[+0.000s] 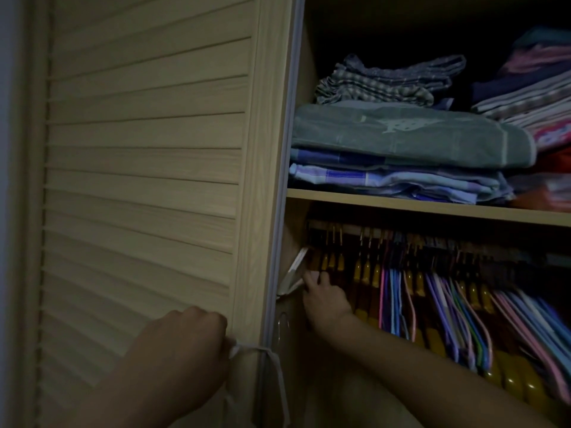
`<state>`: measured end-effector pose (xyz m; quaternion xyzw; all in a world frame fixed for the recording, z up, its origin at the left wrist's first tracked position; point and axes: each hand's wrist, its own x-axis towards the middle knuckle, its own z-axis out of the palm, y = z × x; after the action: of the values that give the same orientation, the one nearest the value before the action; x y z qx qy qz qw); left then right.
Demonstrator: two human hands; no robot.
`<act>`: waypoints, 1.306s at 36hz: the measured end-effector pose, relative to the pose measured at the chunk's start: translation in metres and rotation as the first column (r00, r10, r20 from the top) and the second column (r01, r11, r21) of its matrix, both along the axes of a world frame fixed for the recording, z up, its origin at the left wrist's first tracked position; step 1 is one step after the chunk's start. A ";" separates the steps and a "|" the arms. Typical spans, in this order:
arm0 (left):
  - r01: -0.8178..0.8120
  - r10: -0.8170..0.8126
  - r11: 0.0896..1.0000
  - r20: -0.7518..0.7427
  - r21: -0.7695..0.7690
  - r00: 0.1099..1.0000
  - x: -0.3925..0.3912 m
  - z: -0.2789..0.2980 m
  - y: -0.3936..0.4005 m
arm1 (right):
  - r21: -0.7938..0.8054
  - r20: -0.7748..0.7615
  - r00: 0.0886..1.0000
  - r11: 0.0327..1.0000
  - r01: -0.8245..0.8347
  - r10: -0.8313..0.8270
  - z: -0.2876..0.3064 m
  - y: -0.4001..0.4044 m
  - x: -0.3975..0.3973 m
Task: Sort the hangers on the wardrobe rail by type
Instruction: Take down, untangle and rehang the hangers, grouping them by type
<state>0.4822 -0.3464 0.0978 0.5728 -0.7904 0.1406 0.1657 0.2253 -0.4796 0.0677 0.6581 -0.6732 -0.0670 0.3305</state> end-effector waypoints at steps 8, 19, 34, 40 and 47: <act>0.004 -0.004 1.000 0.005 0.004 1.000 0.002 0.002 0.001 | 0.287 0.109 0.967 0.939 0.190 -0.229 0.026 -0.007 0.010; 0.018 -0.018 1.000 -0.006 0.017 1.000 -0.002 0.019 0.003 | 0.175 0.100 0.993 0.984 0.041 -0.059 0.062 -0.046 0.002; 0.007 -0.007 1.000 -0.029 -0.017 1.000 -0.007 0.019 0.007 | 0.059 0.322 0.915 0.970 0.238 -0.244 0.046 -0.050 0.019; -0.013 0.013 0.999 -0.004 -0.053 1.000 -0.011 0.021 0.008 | 0.020 0.345 0.892 0.952 0.304 -0.292 0.046 -0.044 0.018; 0.016 -0.017 0.999 -0.026 -0.040 1.000 -0.014 0.022 0.010 | -0.101 0.378 0.905 0.963 0.250 -0.195 0.046 -0.039 0.005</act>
<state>0.4682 -0.3361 0.1194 0.5648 -0.7898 0.1473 0.1884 0.2306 -0.5186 0.1139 0.5515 -0.7967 0.0687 0.2374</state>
